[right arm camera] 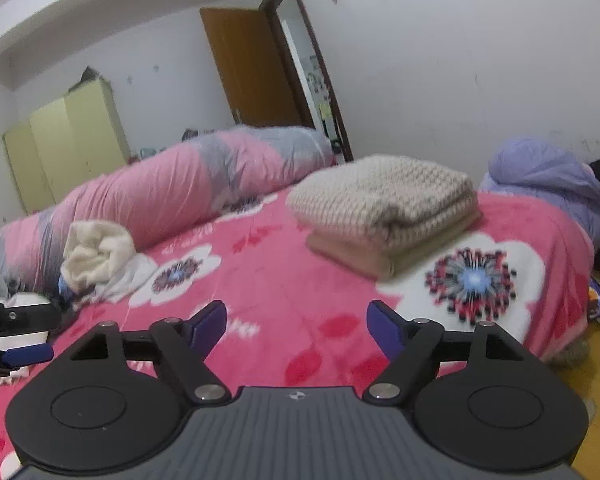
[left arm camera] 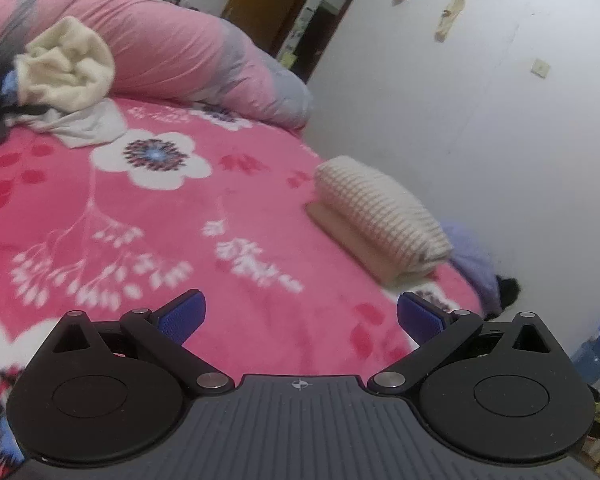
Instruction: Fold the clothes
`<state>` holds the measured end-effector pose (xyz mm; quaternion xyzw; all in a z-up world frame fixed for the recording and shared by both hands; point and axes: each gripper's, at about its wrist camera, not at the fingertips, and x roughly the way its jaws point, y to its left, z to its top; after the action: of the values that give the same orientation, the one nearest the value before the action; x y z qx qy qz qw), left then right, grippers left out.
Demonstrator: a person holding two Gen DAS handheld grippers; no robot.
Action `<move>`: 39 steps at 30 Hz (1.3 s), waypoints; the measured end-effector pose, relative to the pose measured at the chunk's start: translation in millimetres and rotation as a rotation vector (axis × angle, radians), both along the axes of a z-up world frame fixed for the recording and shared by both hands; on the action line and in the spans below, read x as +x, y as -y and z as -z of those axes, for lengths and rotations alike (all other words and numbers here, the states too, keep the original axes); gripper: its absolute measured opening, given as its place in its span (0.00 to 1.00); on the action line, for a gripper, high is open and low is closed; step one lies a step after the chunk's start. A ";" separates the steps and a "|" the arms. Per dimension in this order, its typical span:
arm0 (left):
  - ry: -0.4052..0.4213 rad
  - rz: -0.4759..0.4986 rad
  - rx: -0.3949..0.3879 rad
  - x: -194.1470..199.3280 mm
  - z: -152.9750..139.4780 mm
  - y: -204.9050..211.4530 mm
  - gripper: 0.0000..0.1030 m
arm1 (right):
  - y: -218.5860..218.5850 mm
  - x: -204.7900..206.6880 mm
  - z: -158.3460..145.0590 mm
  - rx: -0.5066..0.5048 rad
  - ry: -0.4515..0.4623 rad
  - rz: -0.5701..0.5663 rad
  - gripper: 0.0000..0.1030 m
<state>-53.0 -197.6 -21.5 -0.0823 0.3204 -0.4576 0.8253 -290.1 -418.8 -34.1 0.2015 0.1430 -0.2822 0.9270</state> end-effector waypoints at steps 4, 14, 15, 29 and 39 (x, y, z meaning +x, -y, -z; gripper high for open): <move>0.014 -0.017 -0.011 -12.2 4.2 -14.4 1.00 | -25.2 -2.4 -3.7 -0.045 -0.050 0.007 0.95; 0.083 -0.078 0.055 -35.1 4.8 -20.5 1.00 | -50.0 -0.6 -18.8 -0.088 -0.137 0.128 1.00; 0.102 -0.082 0.072 -37.2 5.3 -19.5 1.00 | -50.7 -0.4 -19.1 -0.085 -0.144 0.143 1.00; 0.142 -0.084 0.141 -43.1 11.4 -10.9 1.00 | -55.3 8.8 -21.6 -0.063 -0.224 0.237 1.00; 0.124 -0.089 0.181 -32.4 11.4 4.4 1.00 | -56.6 26.0 -21.5 -0.144 -0.294 0.240 1.00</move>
<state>-85.4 -202.0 -32.9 0.0071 0.3047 -0.3941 0.8671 -264.1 -362.1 -12.7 0.1071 0.2311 -0.4266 0.8678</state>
